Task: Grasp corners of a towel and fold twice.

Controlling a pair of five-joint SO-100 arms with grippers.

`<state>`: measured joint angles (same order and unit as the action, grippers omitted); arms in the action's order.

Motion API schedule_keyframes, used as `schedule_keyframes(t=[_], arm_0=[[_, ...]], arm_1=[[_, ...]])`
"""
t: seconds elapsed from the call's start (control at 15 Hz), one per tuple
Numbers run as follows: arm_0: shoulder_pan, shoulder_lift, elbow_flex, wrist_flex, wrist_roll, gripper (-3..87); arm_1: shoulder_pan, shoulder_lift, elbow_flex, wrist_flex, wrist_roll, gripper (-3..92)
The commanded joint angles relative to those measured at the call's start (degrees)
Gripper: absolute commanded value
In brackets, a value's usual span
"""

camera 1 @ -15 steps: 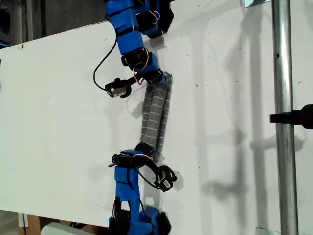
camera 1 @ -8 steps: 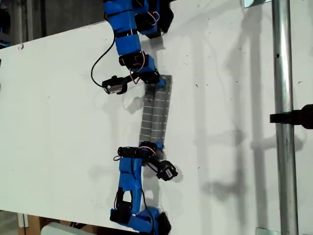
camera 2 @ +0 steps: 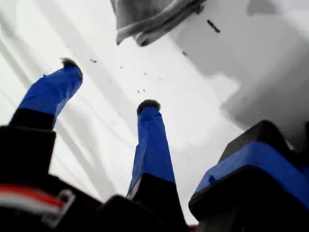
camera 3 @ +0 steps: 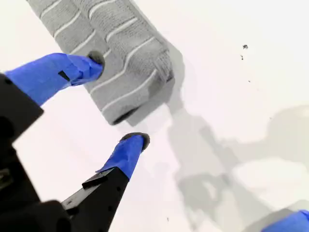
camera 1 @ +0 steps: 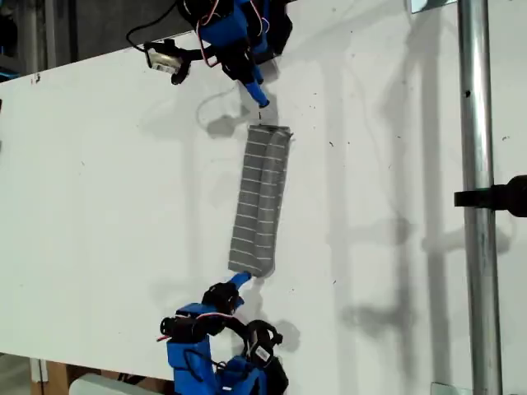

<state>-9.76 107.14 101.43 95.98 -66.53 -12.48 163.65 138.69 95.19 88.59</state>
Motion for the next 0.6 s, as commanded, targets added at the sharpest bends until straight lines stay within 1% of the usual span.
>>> schedule_keyframes(t=[0.0, 0.07, 0.13, 0.2, 0.27, 0.33, 0.4, 0.53], arm_0=[[5.8, 22.2, 13.9, -0.7, -6.2, 14.0], [9.8, 31.9, 20.7, -1.1, -10.7, 10.4], [16.3, 41.7, 27.0, -2.7, -16.3, 7.1], [20.7, 52.5, 32.3, -8.0, -18.7, -2.3], [25.1, 64.5, 38.5, -8.3, -28.7, -2.6], [26.5, 79.2, 48.7, -11.5, -32.5, -2.7], [27.4, 92.5, 57.1, -16.0, -29.4, -2.7], [27.7, 92.3, 60.9, -17.5, -29.3, -2.7]], arm_1=[[-8.4, 1.3, 4.0, -0.5, 17.8, 29.2], [-9.8, -2.1, 2.9, 0.5, 22.9, 31.7], [-9.9, -5.3, 2.8, -0.4, 27.0, 37.6], [-10.3, -7.4, 3.1, -1.4, 30.6, 40.4], [-10.1, -7.6, 3.8, -2.4, 31.8, 42.0], [-8.6, -7.7, 5.4, -3.8, 31.3, 43.5], [-6.9, -7.6, 7.1, -6.1, 29.9, 45.0], [-2.3, -9.7, 9.1, -8.6, 26.8, 46.1]])
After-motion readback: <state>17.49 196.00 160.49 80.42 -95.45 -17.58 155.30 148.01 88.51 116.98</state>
